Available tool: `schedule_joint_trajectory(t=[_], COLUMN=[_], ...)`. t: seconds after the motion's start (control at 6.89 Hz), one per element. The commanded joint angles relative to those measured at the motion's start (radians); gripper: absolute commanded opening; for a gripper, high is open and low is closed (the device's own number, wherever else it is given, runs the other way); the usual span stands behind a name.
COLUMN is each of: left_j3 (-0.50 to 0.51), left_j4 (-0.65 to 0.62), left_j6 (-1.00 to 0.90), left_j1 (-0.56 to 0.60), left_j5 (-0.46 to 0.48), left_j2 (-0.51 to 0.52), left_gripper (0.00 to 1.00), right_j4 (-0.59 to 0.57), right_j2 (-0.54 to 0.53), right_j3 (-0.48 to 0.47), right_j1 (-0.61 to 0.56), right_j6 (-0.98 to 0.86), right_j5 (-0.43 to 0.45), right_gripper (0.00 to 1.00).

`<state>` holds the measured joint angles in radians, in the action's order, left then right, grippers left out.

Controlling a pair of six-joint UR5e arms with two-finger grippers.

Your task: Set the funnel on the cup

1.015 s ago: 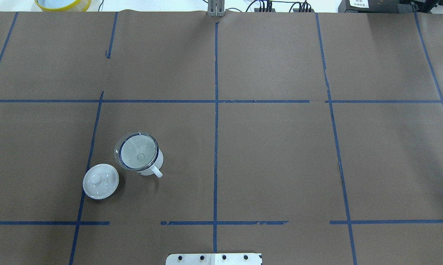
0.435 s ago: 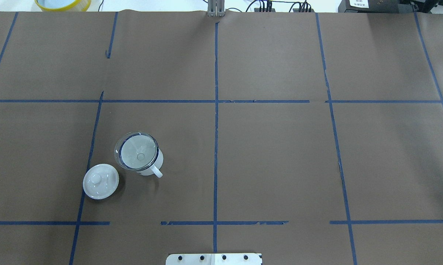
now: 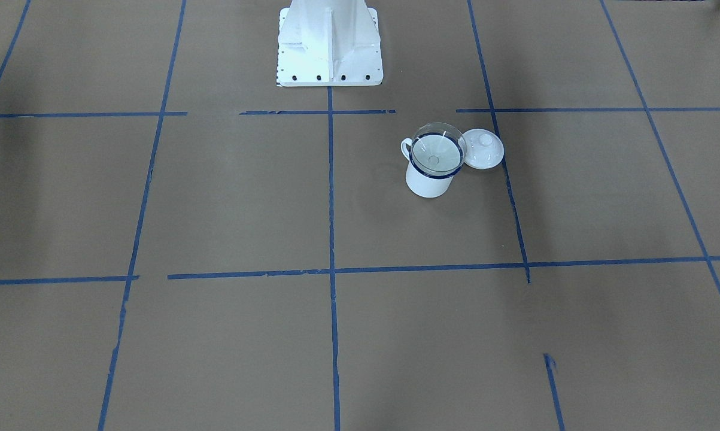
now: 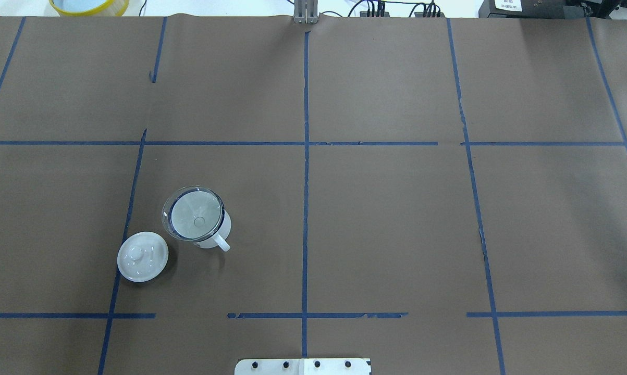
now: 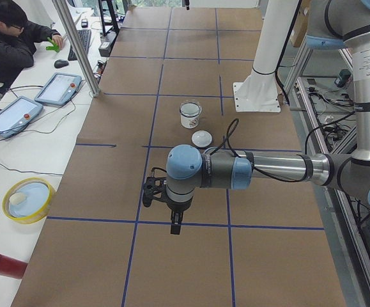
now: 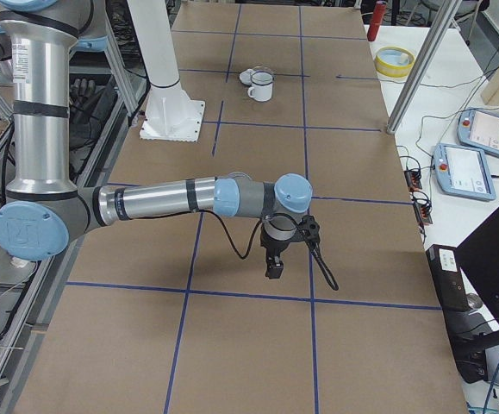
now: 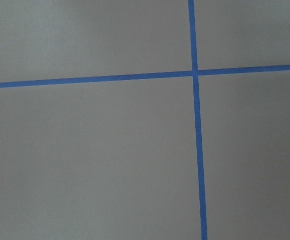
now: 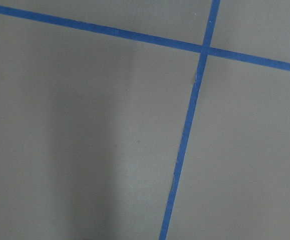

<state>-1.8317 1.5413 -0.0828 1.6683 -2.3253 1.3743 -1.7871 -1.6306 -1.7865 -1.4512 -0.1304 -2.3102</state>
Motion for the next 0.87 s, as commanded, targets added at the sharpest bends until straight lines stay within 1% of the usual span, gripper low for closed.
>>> schedule_joint_trajectory(t=[0.0, 0.73], left_j3=[-0.003, -0.018], left_j4=[-0.017, -0.016], left_j6=[-0.002, -0.002], left_j1=[-0.002, -0.002], left_j5=[-0.012, -0.012], left_j2=[-0.001, 0.008], left_gripper=[1.0, 1.0], right_j4=[0.0, 0.0], right_j2=[0.0, 0.0], right_j3=[0.001, 0.001], right_j1=[0.0, 0.0], right_j6=[0.0, 0.0], right_j5=[0.0, 0.0], right_gripper=[1.0, 1.0])
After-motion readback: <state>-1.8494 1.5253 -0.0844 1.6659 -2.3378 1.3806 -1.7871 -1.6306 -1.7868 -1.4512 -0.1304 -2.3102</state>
